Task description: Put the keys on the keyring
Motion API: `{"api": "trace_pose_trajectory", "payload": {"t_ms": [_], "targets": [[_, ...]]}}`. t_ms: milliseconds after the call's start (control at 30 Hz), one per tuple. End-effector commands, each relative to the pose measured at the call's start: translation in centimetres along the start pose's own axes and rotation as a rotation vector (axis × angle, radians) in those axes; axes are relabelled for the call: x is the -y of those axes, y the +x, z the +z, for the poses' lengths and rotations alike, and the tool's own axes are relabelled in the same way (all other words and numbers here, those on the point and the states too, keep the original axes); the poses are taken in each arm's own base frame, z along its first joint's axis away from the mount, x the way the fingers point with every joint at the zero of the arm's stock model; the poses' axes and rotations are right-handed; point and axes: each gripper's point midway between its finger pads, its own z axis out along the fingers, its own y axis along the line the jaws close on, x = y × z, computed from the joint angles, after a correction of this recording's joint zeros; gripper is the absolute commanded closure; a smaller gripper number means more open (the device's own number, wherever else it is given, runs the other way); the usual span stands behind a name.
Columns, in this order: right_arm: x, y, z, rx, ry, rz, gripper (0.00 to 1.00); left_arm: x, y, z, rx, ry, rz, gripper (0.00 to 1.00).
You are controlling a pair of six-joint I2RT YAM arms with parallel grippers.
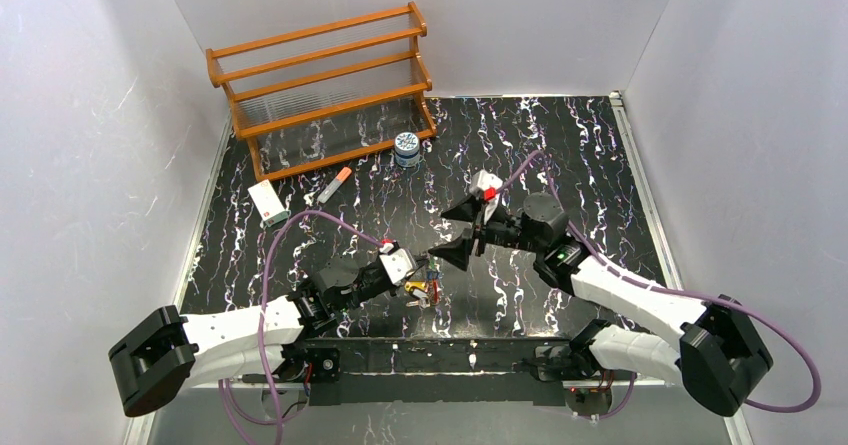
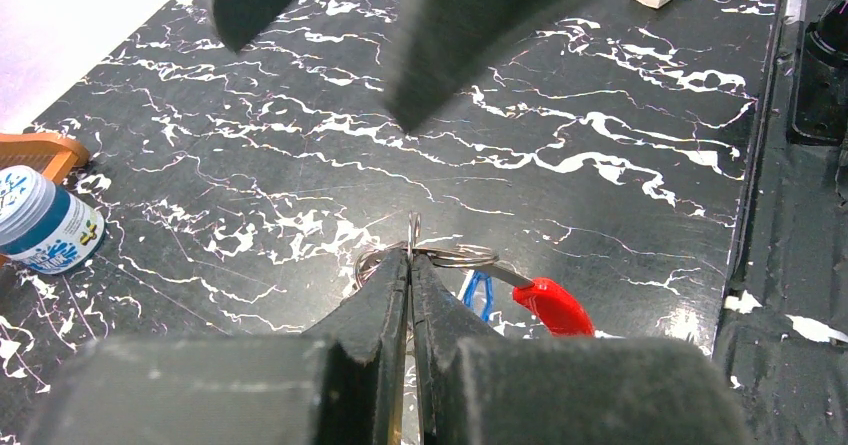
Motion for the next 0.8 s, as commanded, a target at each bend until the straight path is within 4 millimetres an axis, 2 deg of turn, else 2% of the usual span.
{"api": "trace_pose_trajectory", "payload": {"t_ms": [0, 133, 433, 633, 767], "targets": [[3.7, -4.5, -1.0, 0.114, 0.250, 0.061, 0.01, -0.5, -1.4, -0.1, 0.054, -0.022, 0.004, 1.00], [6.9, -3.9, -2.5, 0.113, 0.468, 0.187, 0.01, -0.6, -1.3, 0.0, 0.047, -0.027, 0.004, 1.00], [13.3, 3.3, -5.4, -0.178, 0.880, 0.456, 0.01, -0.4, -1.3, 0.2, 0.043, -0.017, -0.005, 1.00], [15.7, 8.0, -8.7, -0.362, 1.101, 0.540, 0.02, -0.3, -1.3, 0.2, 0.044, -0.010, -0.003, 1.00], [16.8, 10.9, -11.3, -0.466, 1.223, 0.655, 0.08, -0.1, -1.1, 0.3, 0.039, -0.002, -0.005, 1.00]]}}
